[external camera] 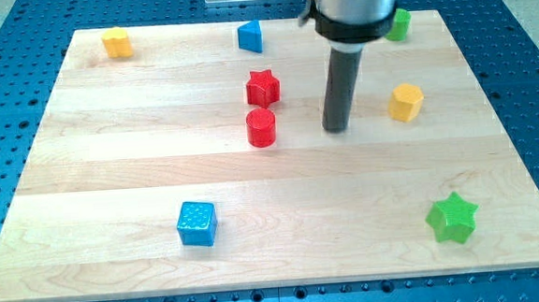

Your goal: Slide the red circle to the bottom left corner of the board

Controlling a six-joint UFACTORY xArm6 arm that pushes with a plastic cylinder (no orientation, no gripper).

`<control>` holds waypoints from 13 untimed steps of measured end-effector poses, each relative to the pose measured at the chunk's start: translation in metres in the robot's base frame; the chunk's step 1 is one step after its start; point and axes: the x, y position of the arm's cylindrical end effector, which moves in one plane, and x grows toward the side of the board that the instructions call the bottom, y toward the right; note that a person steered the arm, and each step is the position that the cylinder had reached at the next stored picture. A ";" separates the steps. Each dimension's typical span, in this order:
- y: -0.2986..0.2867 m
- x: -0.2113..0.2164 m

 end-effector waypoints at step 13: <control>-0.205 0.126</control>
